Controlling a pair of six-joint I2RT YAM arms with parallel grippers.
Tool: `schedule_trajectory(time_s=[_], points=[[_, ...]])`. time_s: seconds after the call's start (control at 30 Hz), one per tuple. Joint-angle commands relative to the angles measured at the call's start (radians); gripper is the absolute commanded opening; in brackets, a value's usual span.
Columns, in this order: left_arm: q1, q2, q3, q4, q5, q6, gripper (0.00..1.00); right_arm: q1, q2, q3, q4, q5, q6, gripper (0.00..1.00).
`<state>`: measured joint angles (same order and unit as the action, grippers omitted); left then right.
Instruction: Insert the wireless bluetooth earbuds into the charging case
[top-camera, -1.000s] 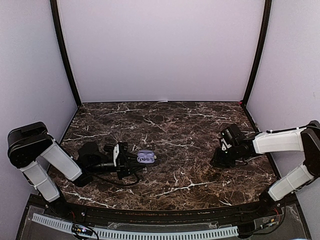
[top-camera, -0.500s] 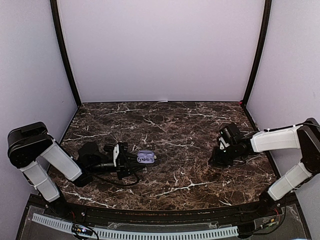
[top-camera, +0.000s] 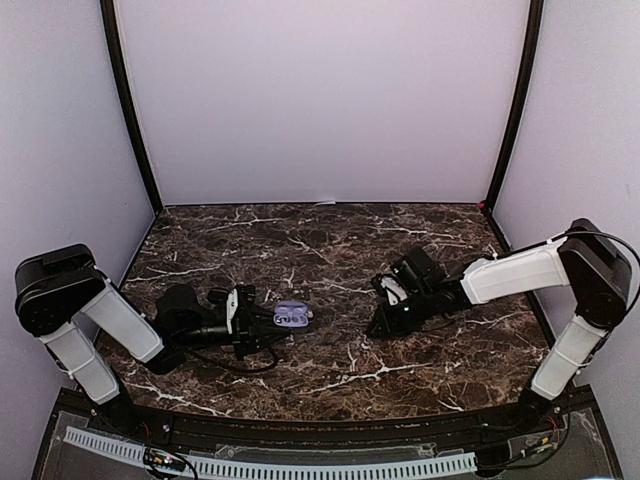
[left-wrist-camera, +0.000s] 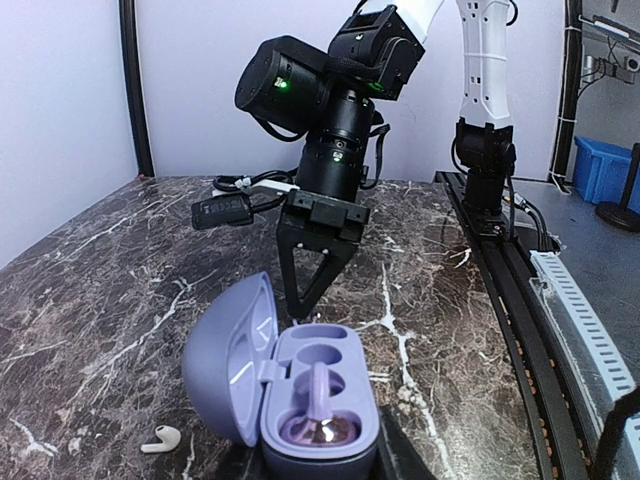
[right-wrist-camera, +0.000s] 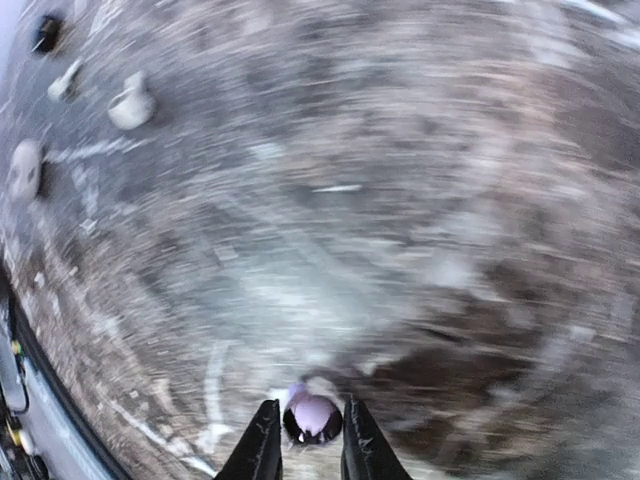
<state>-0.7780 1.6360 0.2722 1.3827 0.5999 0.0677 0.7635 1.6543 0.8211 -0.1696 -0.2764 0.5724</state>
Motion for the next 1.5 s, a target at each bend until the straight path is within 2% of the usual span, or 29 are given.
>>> schedule_trajectory(time_s=[0.0,0.27,0.4,0.63,0.87,1.03,1.07,1.1,1.17,1.3,1.47], points=[[-0.004,-0.027,-0.016,0.027,-0.005,0.000,0.13,0.054,0.026,0.048,0.039,-0.061,-0.079,0.24],[-0.004,-0.037,-0.019,0.027,-0.009,-0.001,0.13,0.057,0.000,0.049,-0.004,0.000,-0.087,0.36],[-0.004,-0.040,-0.022,0.028,-0.013,0.002,0.13,0.076,-0.041,0.038,-0.019,0.026,-0.087,0.37],[-0.004,-0.049,-0.034,0.040,-0.038,0.012,0.13,0.180,-0.104,0.009,-0.039,0.114,-0.062,0.37],[-0.003,-0.046,-0.042,0.052,-0.093,0.006,0.13,0.298,-0.171,-0.099,0.076,0.157,0.058,0.37],[-0.003,-0.043,-0.050,0.077,-0.114,-0.002,0.13,0.341,-0.180,-0.164,0.186,0.176,0.127,0.31],[-0.003,-0.042,-0.051,0.079,-0.116,-0.002,0.13,0.344,-0.174,-0.170,0.196,0.181,0.130,0.27],[-0.003,-0.042,-0.052,0.081,-0.118,-0.002,0.13,0.344,-0.164,-0.170,0.202,0.187,0.130,0.21],[-0.003,-0.040,-0.051,0.081,-0.120,-0.001,0.13,0.344,-0.135,-0.154,0.182,0.215,0.127,0.00],[-0.003,-0.034,-0.051,0.084,-0.119,0.001,0.12,0.345,-0.064,-0.090,0.103,0.279,0.118,0.00],[-0.003,-0.034,-0.052,0.084,-0.118,0.003,0.12,0.344,-0.062,-0.083,0.085,0.320,0.120,0.00]])
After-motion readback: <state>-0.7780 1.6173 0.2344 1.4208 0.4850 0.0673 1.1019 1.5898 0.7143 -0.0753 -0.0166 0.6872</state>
